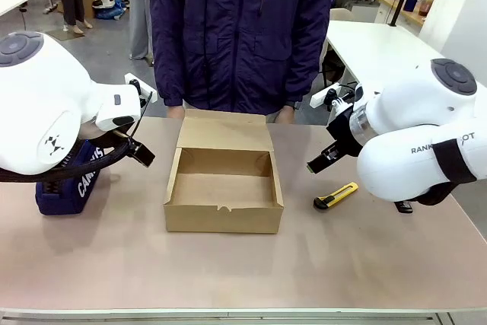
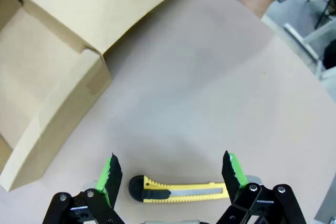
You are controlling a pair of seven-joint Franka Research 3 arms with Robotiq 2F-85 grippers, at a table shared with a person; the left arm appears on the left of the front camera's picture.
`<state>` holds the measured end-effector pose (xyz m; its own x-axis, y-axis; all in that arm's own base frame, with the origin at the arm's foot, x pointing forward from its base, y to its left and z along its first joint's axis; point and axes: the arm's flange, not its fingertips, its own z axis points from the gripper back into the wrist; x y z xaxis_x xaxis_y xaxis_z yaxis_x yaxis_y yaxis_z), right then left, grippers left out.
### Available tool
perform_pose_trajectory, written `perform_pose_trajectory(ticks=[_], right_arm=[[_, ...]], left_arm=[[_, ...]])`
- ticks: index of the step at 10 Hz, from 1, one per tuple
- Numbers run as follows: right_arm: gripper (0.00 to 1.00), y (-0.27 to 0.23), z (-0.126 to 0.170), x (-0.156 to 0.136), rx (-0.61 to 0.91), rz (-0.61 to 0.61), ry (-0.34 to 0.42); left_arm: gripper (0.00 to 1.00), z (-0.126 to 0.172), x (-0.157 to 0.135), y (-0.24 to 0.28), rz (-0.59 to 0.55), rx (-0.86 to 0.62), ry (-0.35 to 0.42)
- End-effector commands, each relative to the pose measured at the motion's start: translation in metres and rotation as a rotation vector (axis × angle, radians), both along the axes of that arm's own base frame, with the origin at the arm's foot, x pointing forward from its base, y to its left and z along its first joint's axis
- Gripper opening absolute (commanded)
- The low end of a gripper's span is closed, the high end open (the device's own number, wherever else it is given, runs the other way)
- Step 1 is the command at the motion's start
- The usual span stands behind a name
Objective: Pack the item into the box.
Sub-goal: Pick up the item indicated by the person and place it inside the Mailer Box.
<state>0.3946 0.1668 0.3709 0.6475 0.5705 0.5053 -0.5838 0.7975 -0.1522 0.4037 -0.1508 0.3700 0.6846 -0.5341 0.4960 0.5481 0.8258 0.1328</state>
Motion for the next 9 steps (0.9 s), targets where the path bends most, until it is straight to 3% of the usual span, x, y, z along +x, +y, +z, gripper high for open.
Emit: perform_pose_trajectory(ticks=[1, 4, 5, 7, 9], right_arm=[[1.0, 0.0, 0.0, 0.0, 0.001, -0.001, 0.0], [1.0, 0.0, 0.0, 0.0, 0.0, 0.0, 0.0], [1.0, 0.002, 0.007, -0.006, 0.048, 0.067, 0.041], [1.0, -0.018, 0.054, -0.03, 0.148, 0.044, 0.049], [1.0, -0.065, 0.102, -0.069, 0.311, 0.033, 0.134]], left_arm=[[1.0, 0.0, 0.0, 0.0, 0.0, 0.0, 0.0], [1.0, 0.0, 0.0, 0.0, 0.0, 0.0, 0.0], [1.0, 0.006, -0.009, -0.003, -0.064, 0.035, 0.045], [1.0, 0.047, -0.045, 0.013, -0.233, -0.041, 0.092], [1.0, 0.091, -0.08, 0.059, -0.277, -0.136, 0.109]])
